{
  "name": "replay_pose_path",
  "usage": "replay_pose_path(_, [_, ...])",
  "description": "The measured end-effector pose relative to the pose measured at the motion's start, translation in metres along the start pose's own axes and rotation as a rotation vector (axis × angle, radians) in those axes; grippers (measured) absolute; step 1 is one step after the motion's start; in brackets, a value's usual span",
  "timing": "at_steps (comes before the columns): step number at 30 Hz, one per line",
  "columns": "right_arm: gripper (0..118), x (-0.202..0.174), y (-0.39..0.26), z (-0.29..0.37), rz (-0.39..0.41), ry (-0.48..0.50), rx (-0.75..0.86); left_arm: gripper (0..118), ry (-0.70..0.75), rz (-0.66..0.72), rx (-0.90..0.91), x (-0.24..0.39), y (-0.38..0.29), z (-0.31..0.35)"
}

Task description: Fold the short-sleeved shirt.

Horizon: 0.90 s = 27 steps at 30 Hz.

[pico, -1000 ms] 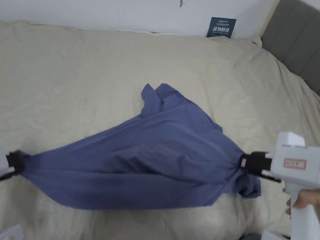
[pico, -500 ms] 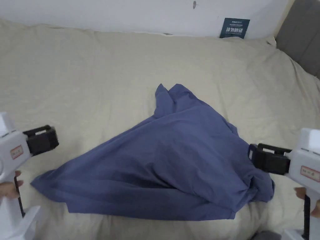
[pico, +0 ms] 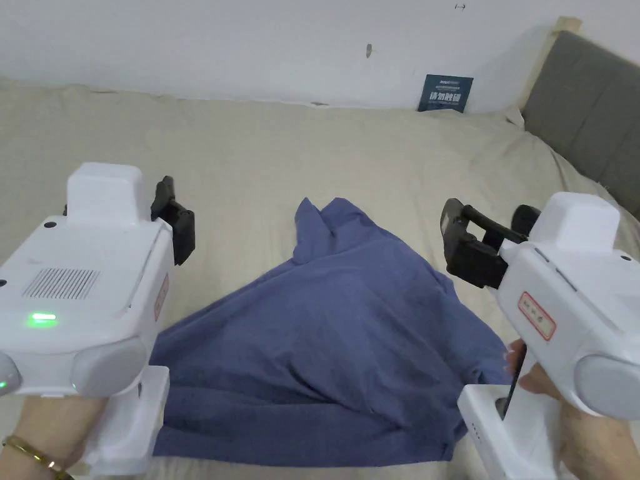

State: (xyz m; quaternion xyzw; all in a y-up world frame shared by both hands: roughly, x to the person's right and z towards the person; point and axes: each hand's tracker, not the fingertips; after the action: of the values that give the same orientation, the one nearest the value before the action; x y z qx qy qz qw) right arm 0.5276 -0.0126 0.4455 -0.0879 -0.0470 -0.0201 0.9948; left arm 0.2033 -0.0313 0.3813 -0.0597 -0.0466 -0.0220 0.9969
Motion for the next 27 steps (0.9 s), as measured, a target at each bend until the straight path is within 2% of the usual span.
replay_pose_path(1, [22,-0.002,0.000,0.000,0.006,0.003,-0.005,1,-0.003,0.006,-0.016,0.000,-0.001,0.000])
replay_pose_path(2, [9,-0.004,-0.002,-0.003,0.011,0.002,-0.007,0,0.000,0.014,-0.022,-0.001,-0.002,0.000])
replay_pose_path(3, [3,-0.004,-0.003,-0.004,0.016,0.004,-0.008,0,-0.003,0.017,-0.036,-0.003,-0.003,0.000])
replay_pose_path(11, [1,-0.004,-0.004,-0.010,-0.009,0.041,-0.039,0,-0.027,0.053,-0.246,-0.034,-0.006,-0.009])
replay_pose_path(14, [1,-0.007,-0.008,-0.013,-0.009,0.053,-0.058,3,0.026,0.083,-0.342,-0.061,-0.009,-0.020])
replay_pose_path(15, [1,-0.008,-0.009,-0.014,-0.009,0.058,-0.068,16,0.058,0.102,-0.393,-0.074,-0.012,-0.027])
replay_pose_path(16, [1,-0.008,-0.011,-0.016,-0.009,0.064,-0.079,37,0.069,0.115,-0.459,-0.082,-0.015,-0.032])
replay_pose_path(18, [1,-0.011,-0.015,-0.020,-0.005,0.068,-0.096,89,0.072,0.131,-0.633,-0.103,-0.030,-0.050])
replay_pose_path(19, [1,-0.012,-0.018,-0.022,-0.001,0.069,-0.108,103,0.084,0.138,-0.709,-0.112,-0.041,-0.058])
replay_pose_path(21, [1,-0.013,-0.022,-0.026,0.002,0.078,-0.130,114,0.082,0.149,-0.753,-0.123,-0.065,-0.065])
replay_pose_path(23, [1,-0.026,-0.023,-0.024,-0.002,0.092,-0.156,115,0.122,0.196,-0.812,-0.134,-0.087,-0.073])
replay_pose_path(25, [1,-0.028,-0.027,-0.027,0.001,0.093,-0.181,115,0.173,0.256,-0.881,-0.140,-0.113,-0.080])
replay_pose_path(27, [1,-0.023,-0.031,-0.034,0.012,0.085,-0.198,115,0.189,0.259,-0.928,-0.144,-0.137,-0.088])
